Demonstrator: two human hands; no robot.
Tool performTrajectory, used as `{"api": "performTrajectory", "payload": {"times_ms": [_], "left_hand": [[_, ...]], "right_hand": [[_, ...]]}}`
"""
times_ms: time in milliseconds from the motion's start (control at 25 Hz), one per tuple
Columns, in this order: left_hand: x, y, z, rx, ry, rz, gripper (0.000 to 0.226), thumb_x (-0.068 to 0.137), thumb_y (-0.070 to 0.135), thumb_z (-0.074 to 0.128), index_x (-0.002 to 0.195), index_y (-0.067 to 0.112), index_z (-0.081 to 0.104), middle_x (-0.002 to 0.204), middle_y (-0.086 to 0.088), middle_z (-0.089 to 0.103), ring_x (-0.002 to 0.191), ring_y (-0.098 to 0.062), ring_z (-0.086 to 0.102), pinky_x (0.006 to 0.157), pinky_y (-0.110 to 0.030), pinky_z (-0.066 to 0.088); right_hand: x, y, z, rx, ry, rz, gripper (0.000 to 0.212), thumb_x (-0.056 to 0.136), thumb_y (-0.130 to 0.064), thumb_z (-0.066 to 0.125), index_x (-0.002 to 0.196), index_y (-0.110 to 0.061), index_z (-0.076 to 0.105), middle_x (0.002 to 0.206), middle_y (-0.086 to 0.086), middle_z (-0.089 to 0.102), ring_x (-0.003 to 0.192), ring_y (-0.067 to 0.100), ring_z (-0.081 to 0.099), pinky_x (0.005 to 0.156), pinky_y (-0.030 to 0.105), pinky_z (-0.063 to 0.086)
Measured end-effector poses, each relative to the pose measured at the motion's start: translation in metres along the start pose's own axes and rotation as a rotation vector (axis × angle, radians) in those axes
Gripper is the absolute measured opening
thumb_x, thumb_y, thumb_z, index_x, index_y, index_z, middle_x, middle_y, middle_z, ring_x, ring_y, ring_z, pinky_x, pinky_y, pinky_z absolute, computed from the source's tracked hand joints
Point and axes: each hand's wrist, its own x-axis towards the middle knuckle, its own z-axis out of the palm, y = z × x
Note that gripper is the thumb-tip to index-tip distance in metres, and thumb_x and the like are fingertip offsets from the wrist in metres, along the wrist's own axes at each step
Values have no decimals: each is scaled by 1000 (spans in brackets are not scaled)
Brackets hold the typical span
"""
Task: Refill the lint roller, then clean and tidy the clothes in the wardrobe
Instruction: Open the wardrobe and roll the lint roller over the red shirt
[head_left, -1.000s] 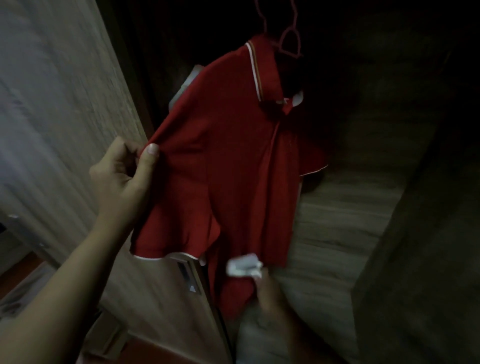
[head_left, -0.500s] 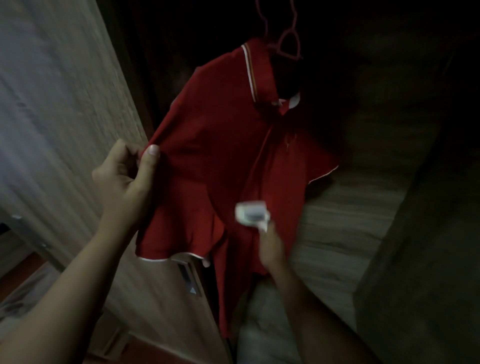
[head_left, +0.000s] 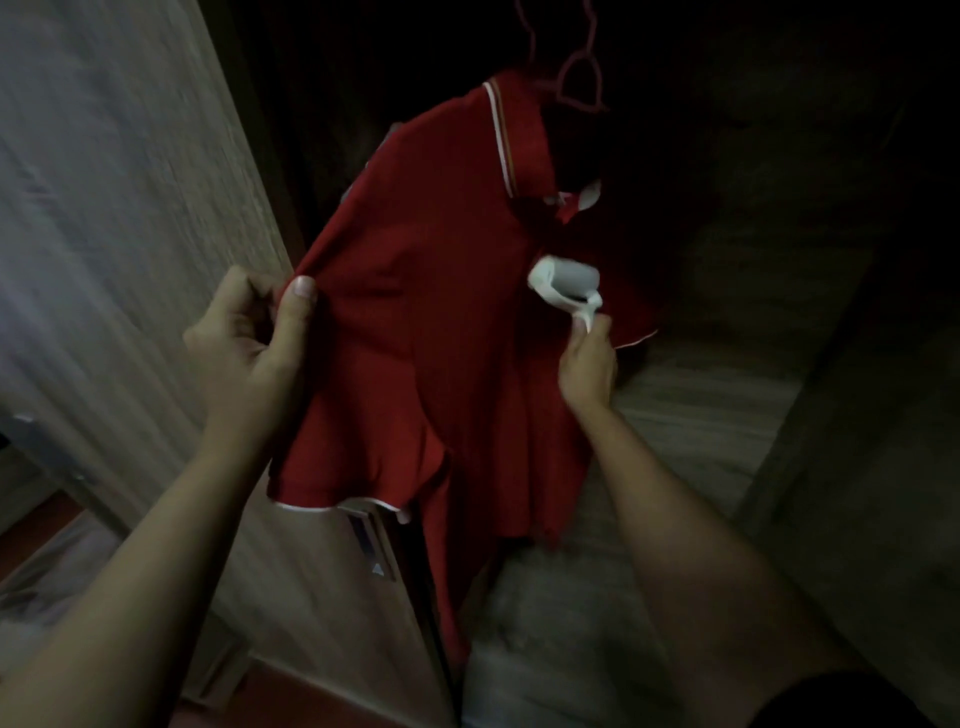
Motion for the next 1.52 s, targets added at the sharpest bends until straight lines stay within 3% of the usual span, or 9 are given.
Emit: {"api": "performTrajectory", "payload": {"times_ms": [160,320,400,520,680,920,1160,1360,1520], "left_hand": [[-1,3,0,2,13,-6,28,91,37,53,67,25,44,57,11,46,55,2,38,56,-24,34],[-25,18,6,59,-87,75,23,90,36,56,71,26,47,60,11,53,52,3,46,51,-12,32],[-47,24,17,74,-223,155,17,87,35,58,76,24,50,57,9,53,54,-5,51,49,-11,34],[-74,27,39,75,-379,194,17,85,36,58,85,20,52,57,2,55,56,-10,53,50,-19,38],[-93,32,70,32,-462,213,22,87,29,60,96,10,55,60,9,48,57,-5,48,52,-16,30],[-157,44,94,-86,-560,61,25,87,29,64,98,9,53,56,8,48,51,-14,51,54,-28,40],[-301,64,85,14,-966,42,10,89,16,61,86,9,55,66,-5,61,66,-32,65,57,-32,43],[-420,147,67,-36,-1324,132,11,92,15,51,84,6,50,71,-7,53,73,-34,62,59,-31,34],[-518,248,64,-101,-1342,150,33,83,28,41,82,-2,55,71,-25,62,66,-42,62,57,-44,48]], "right_hand": [[-23,1,14,70,-52,14,35,100,-25,34,125,-1,42,109,29,62,98,42,60,78,43,45],[-111,78,50,-23,-441,230,44,99,-24,38,140,-7,34,130,23,54,118,35,54,94,36,41],[-140,99,50,-45,-508,283,48,98,-30,38,141,-8,32,137,20,49,124,32,50,103,36,38],[-139,98,22,-121,-401,292,62,94,-44,30,139,-2,32,133,24,51,121,35,51,103,39,38],[-113,91,-47,-196,-158,305,50,98,-35,32,138,-3,33,137,26,46,124,38,46,106,42,35],[-162,79,-169,-344,20,377,40,98,-27,38,129,0,37,120,25,57,108,41,56,83,37,43],[-279,118,-258,-413,56,497,41,97,-25,36,130,-2,42,126,20,53,116,36,52,100,40,39],[-398,149,-347,-591,-43,662,40,100,-28,32,134,-7,32,130,14,48,114,31,55,88,39,44],[-481,170,-447,-656,28,713,43,100,-28,33,139,-10,27,133,13,46,114,29,55,86,35,44]]}}
